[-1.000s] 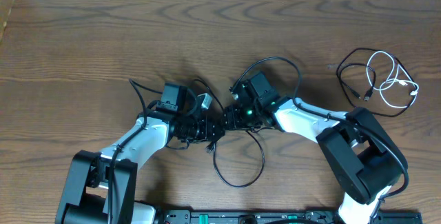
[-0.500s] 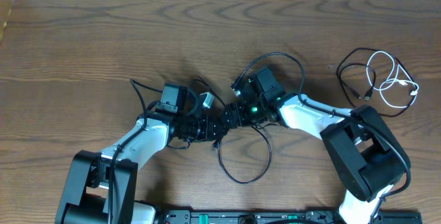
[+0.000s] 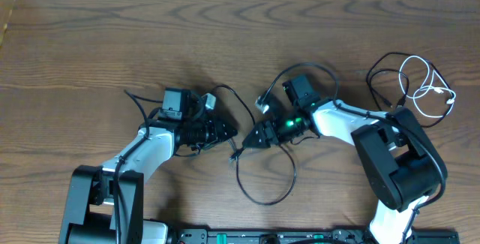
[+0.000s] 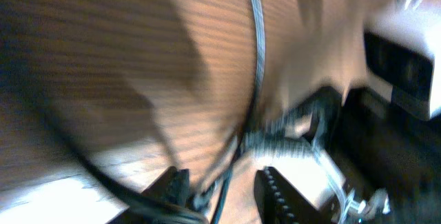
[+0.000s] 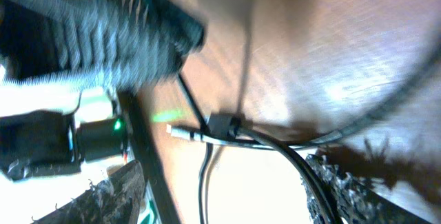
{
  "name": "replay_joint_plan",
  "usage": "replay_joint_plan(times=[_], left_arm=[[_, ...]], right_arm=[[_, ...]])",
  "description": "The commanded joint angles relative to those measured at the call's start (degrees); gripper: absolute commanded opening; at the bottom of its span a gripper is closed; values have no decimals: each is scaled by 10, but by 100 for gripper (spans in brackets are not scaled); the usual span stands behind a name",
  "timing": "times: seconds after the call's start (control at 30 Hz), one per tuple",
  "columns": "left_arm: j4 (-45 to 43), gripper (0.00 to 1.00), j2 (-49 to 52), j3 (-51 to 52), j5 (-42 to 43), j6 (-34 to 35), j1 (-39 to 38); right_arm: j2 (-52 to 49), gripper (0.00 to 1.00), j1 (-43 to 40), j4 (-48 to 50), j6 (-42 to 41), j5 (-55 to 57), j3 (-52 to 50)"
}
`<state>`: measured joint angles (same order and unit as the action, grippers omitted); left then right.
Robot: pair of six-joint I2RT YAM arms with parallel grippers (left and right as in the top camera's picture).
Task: Untangle cables
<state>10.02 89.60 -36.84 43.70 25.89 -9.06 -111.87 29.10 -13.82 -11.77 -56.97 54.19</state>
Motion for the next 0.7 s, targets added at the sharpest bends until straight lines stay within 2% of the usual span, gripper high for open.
replay_joint_plan(times=[0.0, 0.07, 0.17, 0.33, 0.43, 0.47, 0.67], left_arm=[[1, 33, 3, -9, -44, 54, 0], [1, 33, 3, -9, -48, 60, 0], [1, 33, 3, -9, -49, 59, 0], [2, 20, 3, -9, -54, 59, 0], [2, 19, 3, -9, -54, 59, -6], [2, 15, 3, -9, -54, 59, -8], [3, 15, 3, -9, -53, 69, -22]], right_arm=[[-17, 75, 15, 0, 42, -17, -11], [-17, 79, 21, 7, 42, -17, -11], [-17, 78, 30, 23, 41, -15, -11], [-17, 76, 45, 38, 23, 21, -11], [-17, 74, 52, 51, -3, 48, -11], [-17, 74, 53, 54, -17, 59, -11], [-17, 70, 55, 68, -41, 80, -11]])
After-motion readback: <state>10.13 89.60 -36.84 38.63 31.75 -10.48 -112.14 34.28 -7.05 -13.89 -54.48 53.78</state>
